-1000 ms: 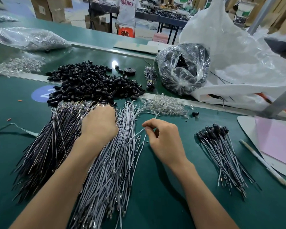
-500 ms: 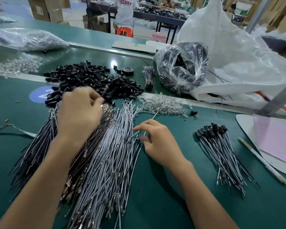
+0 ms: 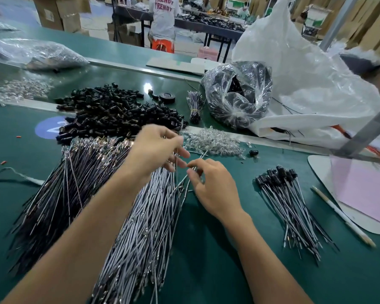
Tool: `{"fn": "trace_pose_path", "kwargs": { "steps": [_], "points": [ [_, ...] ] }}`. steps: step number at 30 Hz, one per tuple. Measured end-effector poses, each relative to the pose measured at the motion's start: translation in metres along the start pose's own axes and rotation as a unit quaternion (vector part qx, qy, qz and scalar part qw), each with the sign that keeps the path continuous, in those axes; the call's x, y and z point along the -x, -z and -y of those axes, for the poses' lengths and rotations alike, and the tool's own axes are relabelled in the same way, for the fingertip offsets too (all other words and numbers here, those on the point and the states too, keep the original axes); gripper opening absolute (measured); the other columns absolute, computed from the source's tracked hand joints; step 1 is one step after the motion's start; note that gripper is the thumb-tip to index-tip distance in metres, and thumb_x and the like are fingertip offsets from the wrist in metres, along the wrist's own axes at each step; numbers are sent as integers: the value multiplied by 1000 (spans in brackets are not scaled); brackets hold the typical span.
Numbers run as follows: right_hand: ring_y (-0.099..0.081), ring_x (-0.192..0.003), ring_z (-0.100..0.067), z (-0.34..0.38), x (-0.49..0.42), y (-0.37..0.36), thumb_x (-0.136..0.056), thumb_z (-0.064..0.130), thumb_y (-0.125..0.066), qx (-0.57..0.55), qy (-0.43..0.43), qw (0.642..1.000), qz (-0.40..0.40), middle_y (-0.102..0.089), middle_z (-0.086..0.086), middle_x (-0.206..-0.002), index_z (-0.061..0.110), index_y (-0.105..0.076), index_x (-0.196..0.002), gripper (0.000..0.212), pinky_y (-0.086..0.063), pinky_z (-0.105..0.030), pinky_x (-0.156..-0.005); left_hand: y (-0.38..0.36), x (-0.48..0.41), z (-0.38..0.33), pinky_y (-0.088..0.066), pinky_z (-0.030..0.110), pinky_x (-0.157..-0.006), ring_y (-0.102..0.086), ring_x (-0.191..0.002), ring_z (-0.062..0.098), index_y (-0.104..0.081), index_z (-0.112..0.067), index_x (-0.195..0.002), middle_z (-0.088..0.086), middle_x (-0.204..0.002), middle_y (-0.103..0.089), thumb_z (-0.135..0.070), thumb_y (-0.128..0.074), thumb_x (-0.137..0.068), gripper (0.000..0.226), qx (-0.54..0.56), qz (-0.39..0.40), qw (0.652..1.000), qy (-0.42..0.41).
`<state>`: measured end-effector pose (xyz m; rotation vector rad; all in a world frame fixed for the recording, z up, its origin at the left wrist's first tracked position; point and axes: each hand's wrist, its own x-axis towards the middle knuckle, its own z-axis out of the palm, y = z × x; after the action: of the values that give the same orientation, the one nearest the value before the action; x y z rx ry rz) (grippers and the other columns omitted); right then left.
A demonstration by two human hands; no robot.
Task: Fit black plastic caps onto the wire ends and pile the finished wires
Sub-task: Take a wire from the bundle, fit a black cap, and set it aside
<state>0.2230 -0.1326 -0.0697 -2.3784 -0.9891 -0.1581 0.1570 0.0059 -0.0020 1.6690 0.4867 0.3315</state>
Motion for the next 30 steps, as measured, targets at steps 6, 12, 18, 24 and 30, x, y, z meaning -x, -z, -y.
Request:
{"fn": "trace_pose_path", "kwargs": {
  "steps": [6, 12, 18, 24, 30],
  "points": [
    [-40, -85, -19, -4, -3, -2, -89, 13, -63, 45, 80, 995, 44, -49, 4, -84, 12, -67, -104, 15, -40, -41, -80, -18, -9, 24, -43, 22, -36, -62, -41, 18, -56, -2, -94, 12, -63, -71, -8, -54, -98, 8, 38, 9, 999, 32],
    [-48, -89, -23, -7, -2, -3, -88, -4, -55, 10, 104, 994, 23, -50, -3, -100, 10, -56, -95, 16, -44, -38, -77, -11, -18, 29, -45, 22, -36, -65, -46, 18, -59, -2, -92, 11, -63, -71, -9, -56, -97, 9, 32, 8, 999, 36],
    [-53, -83, -13, -7, -2, 15, -89, -9, -57, -151, 112, 980, -71, -57, 1, -94, 7, -58, -89, 15, -45, -21, -76, -7, -22, 37, -51, 23, -43, -71, -59, 16, -62, -6, -87, 8, -71, -74, -10, -60, -95, 9, 106, 11, 993, 56],
    [-59, -88, -10, 4, 2, 14, -82, 2, -73, -228, 147, 960, -65, -63, -2, -94, 6, -64, -86, 11, -47, -19, -81, -6, -18, 39, -54, 23, -52, -74, -70, 18, -64, -5, -90, 11, -83, -76, -11, -60, -94, 8, 214, 18, 975, 51],
    [-62, -80, -16, 6, 0, 17, -86, 11, -70, -319, 91, 932, -146, -63, 3, -84, 15, -63, -85, 9, -51, -26, -75, -8, -17, 37, -56, 24, -55, -74, -73, 18, -60, -8, -94, 7, -88, -77, -13, -55, -98, 8, 243, -10, 970, 33]
  ]
}}
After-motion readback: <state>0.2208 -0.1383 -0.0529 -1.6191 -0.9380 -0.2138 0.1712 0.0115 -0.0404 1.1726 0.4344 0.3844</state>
